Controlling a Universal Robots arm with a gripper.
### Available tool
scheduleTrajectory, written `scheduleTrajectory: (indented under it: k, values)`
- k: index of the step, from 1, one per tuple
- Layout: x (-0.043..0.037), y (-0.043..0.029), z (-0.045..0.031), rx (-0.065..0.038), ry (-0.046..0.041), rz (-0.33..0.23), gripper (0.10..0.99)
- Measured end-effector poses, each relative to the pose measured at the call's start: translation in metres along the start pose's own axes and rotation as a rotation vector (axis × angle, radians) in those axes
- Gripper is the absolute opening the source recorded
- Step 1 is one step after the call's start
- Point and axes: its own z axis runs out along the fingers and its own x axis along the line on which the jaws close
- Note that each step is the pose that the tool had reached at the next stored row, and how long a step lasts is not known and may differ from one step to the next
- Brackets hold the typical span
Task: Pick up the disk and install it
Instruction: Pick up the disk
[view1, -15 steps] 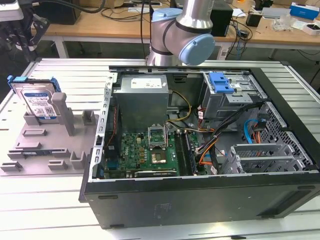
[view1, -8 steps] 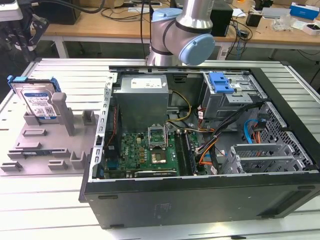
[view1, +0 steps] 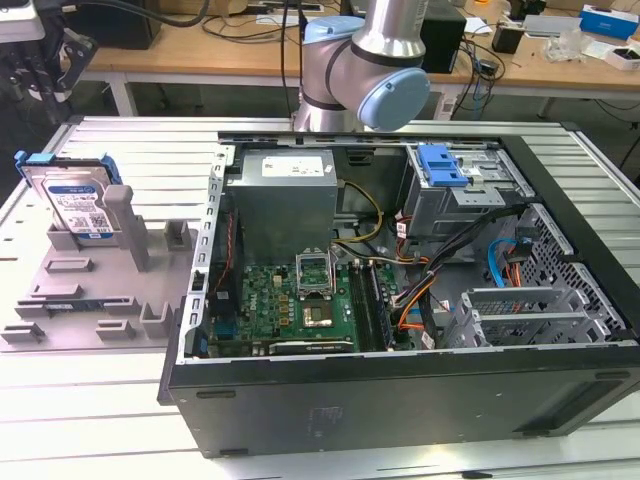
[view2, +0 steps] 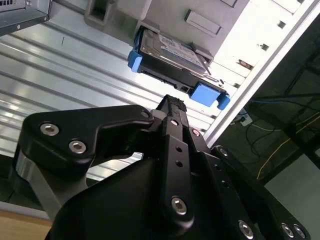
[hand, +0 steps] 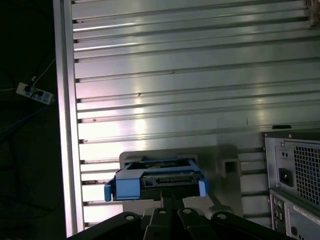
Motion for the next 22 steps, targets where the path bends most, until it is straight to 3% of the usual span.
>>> scheduleTrajectory:
  k: [2, 11, 15, 19, 22]
  values:
    - [-0.0001, 0.0000, 0.0010, 0.000, 0.0003, -0.005, 0.106]
    - [-0.0004, -0.0003, 0.0060, 0.014, 0.0104, -0.255, 0.106]
    - [-0.0004, -0.0001, 0.0080, 0.019, 0.0136, -0.336, 0.106]
    - [0.0001, 0.0082, 0.0096, 0.023, 0.0150, -0.373, 0.106]
    - [0.0000, 0.0082, 0.0116, 0.027, 0.0178, -0.444, 0.106]
